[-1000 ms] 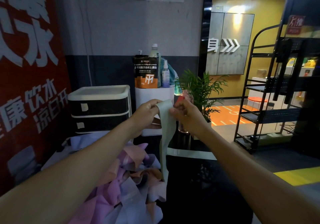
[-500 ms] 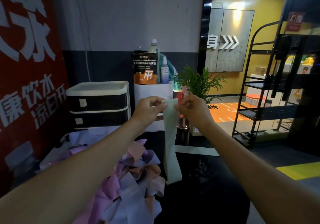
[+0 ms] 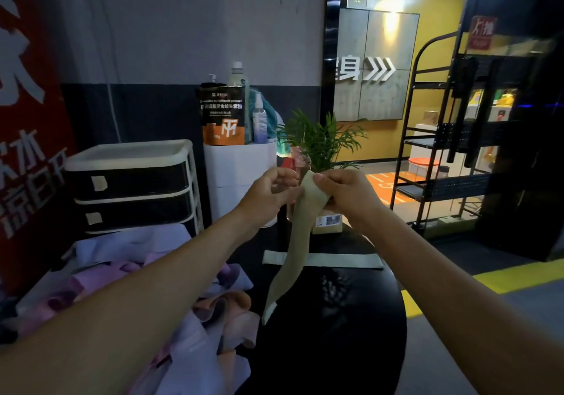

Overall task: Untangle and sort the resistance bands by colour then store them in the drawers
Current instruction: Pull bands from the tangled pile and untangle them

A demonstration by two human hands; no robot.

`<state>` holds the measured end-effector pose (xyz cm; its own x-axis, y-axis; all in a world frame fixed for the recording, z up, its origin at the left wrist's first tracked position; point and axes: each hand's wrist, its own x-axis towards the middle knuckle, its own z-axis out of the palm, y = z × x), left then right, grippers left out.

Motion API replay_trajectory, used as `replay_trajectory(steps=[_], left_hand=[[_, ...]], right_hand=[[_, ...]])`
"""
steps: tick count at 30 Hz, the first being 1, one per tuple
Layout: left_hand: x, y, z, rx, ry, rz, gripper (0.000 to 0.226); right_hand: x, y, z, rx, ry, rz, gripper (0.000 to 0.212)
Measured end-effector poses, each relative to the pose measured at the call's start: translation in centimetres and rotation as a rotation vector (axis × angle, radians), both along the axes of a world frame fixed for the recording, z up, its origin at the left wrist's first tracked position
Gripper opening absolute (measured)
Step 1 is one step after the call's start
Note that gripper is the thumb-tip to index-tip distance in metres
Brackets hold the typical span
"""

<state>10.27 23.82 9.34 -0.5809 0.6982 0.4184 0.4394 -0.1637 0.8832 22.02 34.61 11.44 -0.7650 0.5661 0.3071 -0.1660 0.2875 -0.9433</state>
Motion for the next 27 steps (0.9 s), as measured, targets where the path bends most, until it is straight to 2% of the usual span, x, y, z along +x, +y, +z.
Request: replay_trajectory(steps=[5, 10, 13, 15, 18, 20, 22, 25, 27], left_hand=[[1.8, 3.0, -0.7, -0.102, -0.054, -0.175, 0.021], [2.3, 4.5, -2.0, -0.248, -0.053, -0.259, 0.02], [2.5, 4.6, -3.3, -0.377, 0.042, -0.342, 0.028], [2.6, 4.8, -4.2, -0.403, 0.032, -0.361, 0.03], [1.9, 4.8, -4.9, -0.449, 0.042, -0.322, 0.025], [0.7, 4.4, -5.2, -0.599, 0.177, -0.255, 0.017], [-1.5, 3.8, -6.0, -0.737, 0.26, -0.174, 0.019], [-5.3, 2.6, -7.5, -0.841, 0.29, -0.069, 0.013], [-7.0, 2.5, -8.3, -0.825, 0.248, 0.031, 0.013]], right_hand=[[1.6, 2.3, -0.5, 0.048, 0.021, -0.056, 0.025], [2.3, 4.6, -1.5, 0.155, 0.09, -0.243, 0.037], [2.7, 6.5, -2.1, 0.112, 0.108, -0.397, 0.036], [2.9, 7.6, -2.8, 0.041, 0.102, -0.491, 0.031], [3.0, 9.0, -4.4, -0.018, 0.063, -0.594, 0.033], [3.1, 10.1, -5.7, -0.079, 0.061, -0.667, 0.035], [3.3, 11.4, -7.2, -0.157, 0.048, -0.723, 0.03], [3.2, 13.1, -9.7, -0.222, -0.023, -0.777, 0.028], [2.9, 13.7, -11.3, -0.221, -0.091, -0.766, 0.03]])
